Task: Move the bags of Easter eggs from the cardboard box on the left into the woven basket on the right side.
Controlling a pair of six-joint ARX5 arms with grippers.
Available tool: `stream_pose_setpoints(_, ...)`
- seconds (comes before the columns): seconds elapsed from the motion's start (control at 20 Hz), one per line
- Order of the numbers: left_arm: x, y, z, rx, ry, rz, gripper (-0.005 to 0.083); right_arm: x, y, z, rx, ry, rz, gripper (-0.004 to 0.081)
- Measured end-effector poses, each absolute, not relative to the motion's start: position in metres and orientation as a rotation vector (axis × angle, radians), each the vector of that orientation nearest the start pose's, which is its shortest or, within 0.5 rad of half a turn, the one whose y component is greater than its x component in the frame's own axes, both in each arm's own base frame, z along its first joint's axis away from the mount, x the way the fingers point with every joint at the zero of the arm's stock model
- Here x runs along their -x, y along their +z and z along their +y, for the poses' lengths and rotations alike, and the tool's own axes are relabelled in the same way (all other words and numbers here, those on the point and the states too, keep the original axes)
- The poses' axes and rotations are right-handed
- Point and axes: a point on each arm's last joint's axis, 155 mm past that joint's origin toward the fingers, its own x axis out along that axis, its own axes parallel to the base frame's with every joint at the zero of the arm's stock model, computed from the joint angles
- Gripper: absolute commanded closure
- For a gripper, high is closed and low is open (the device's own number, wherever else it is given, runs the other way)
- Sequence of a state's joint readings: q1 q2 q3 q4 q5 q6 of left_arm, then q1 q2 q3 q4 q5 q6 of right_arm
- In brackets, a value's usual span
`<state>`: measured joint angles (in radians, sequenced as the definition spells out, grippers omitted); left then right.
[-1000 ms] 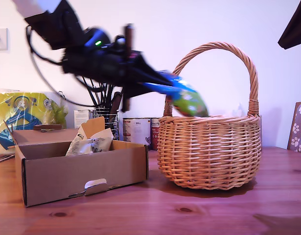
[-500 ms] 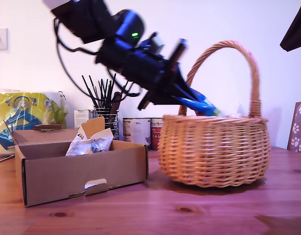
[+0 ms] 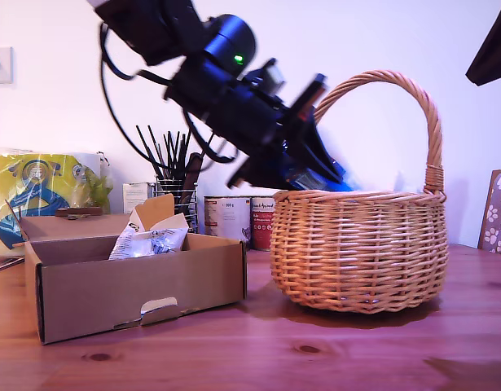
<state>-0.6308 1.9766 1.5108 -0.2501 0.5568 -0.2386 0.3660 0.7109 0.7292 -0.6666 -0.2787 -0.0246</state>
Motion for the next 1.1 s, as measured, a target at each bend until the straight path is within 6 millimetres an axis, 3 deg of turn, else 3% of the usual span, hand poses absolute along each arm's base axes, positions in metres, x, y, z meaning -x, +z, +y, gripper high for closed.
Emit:
stream_pose_setpoints(0.25,-0.371,0.192,-0.37,0.082,-1.015,0.798,0.0342,-0.224,0.193,0.14,0.052,0.63,0.651,0.0775)
stream_pose_setpoints(0.4,-0.361,0.215,-0.343,-0.077,-0.969,0.743,0.0347,-0.225,0.194,0.14,0.051,0.63,0.643,0.0775)
stream_pose_setpoints(0.5,-0.358,0.214,-0.317,-0.204,-0.925,0.749,0.0347,-0.226,0.195,0.141,0.051,0.631,0.636,0.0775)
stream_pose_setpoints(0.65,-0.364,0.187,-0.261,-0.393,-0.843,0.842,0.0347,-0.226,0.196,0.141,0.051,0.631,0.632,0.0775)
stream_pose_setpoints(0.8,-0.381,0.172,-0.213,-0.418,-0.745,0.916,0.0346,-0.226,0.196,0.141,0.051,0.631,0.632,0.0775)
stream_pose_setpoints(0.85,-0.389,0.172,-0.2,-0.413,-0.717,0.914,0.0319,-0.226,0.197,0.141,0.05,0.631,0.631,0.0775)
stream_pose_setpoints(0.95,-0.403,0.177,-0.185,-0.413,-0.709,0.876,0.0075,-0.226,0.197,0.141,0.05,0.631,0.629,0.0775)
stream_pose_setpoints(1.0,-0.408,0.179,-0.181,-0.426,-0.715,0.852,-0.0001,-0.227,0.197,0.141,0.051,0.631,0.628,0.0775)
stream_pose_setpoints(1.1,-0.42,0.182,-0.175,-0.481,-0.704,0.804,-0.0017,-0.227,0.197,0.141,0.051,0.631,0.625,0.0775)
